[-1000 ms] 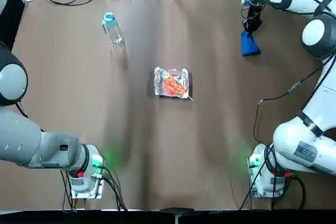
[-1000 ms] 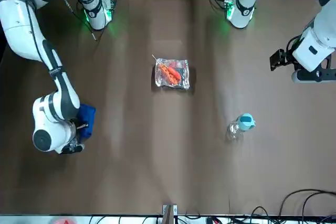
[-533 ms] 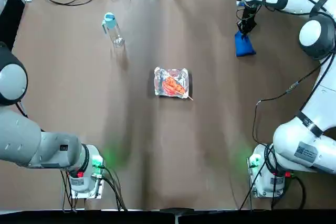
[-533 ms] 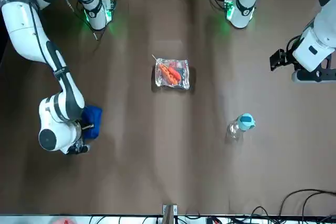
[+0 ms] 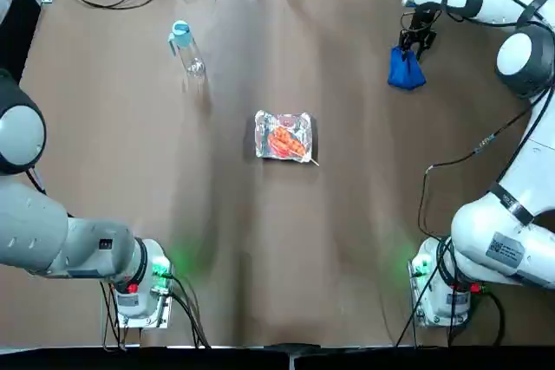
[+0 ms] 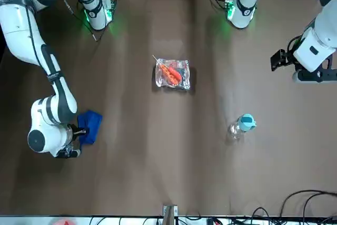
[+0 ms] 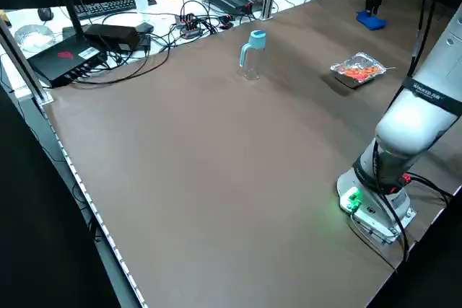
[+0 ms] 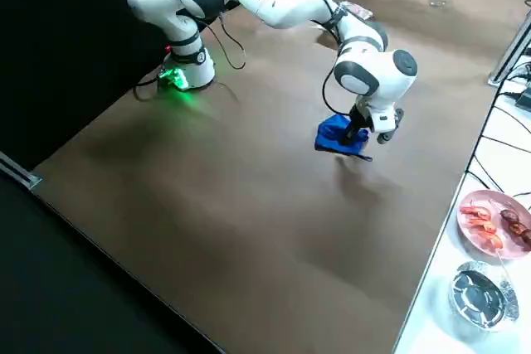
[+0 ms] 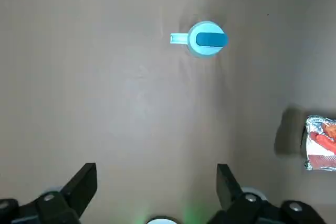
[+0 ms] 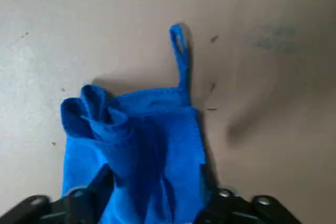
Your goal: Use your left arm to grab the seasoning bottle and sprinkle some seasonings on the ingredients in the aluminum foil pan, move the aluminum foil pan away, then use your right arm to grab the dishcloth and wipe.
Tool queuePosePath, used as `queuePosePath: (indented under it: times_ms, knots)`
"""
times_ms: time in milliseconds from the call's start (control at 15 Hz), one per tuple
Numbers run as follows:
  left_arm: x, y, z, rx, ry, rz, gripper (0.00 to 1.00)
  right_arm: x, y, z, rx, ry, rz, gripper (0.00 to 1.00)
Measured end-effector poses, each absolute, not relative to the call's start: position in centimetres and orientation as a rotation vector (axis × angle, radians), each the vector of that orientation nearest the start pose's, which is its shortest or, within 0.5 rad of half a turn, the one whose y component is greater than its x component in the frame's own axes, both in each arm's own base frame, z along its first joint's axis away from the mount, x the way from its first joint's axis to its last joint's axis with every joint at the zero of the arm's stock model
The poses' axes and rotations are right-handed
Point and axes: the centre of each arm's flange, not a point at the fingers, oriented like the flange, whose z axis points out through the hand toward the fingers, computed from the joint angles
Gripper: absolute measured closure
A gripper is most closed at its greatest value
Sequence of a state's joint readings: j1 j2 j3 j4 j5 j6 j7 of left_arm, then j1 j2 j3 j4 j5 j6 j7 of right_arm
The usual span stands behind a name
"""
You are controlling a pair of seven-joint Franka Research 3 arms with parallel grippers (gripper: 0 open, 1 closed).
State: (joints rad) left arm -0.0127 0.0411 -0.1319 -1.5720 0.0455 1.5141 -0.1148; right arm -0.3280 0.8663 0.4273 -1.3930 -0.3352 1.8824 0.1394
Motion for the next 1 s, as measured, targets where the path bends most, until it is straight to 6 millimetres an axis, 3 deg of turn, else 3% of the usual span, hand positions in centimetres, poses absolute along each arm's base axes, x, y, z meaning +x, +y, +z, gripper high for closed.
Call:
queuePosePath:
  times_ms: [200, 333, 400, 533, 600, 667, 733, 867, 933, 1000]
  knots:
    - [55.5, -7.4, 59.7, -3.085, 0.046, 0.143, 0.0, 69.6, -1.2, 21.7, -3.11, -0.036, 0.484, 0.04]
    - [55.5, -7.4, 59.6, -3.085, 0.047, 0.144, 0.0, 69.8, 0.3, 24.8, -3.111, -0.072, 0.458, 0.01]
    - [55.4, -7.5, 59.6, -3.085, 0.048, 0.144, 0.0, 70.1, 3.0, 29.3, -3.11, -0.132, 0.381, 0.01]
    - [55.4, -7.6, 59.5, -3.085, 0.052, 0.146, 0.0, 69.9, 5.3, 35.1, -3.124, -0.185, 0.278, 0.01]
    - [55.4, -7.6, 59.5, -3.085, 0.052, 0.146, 0.0, 69.9, 5.3, 35.1, -3.124, -0.185, 0.278, 0.01]
    - [55.5, -7.8, 59.4, -3.084, 0.056, 0.151, 0.0, 69.0, 6.8, 42.2, -3.164, -0.217, 0.157, 0.01]
    - [55.5, -7.8, 59.4, -3.084, 0.056, 0.151, 0.0, 69.0, 6.8, 42.2, -3.164, -0.217, 0.157, 0.01]
    - [55.6, -8.0, 58.9, -3.083, 0.063, 0.164, 0.0, 66.9, 8.0, 49.0, -3.217, -0.234, 0.077, 0.0]
    - [55.8, -8.0, 58.5, -3.083, 0.064, 0.175, 0.0, 64.2, 9.6, 53.6, -3.256, -0.266, 0.083, 0.0]
    - [55.8, -7.9, 58.4, -3.083, 0.061, 0.178, 0.0, 63.1, 10.6, 55.1, -3.263, -0.304, 0.089, 0.0]
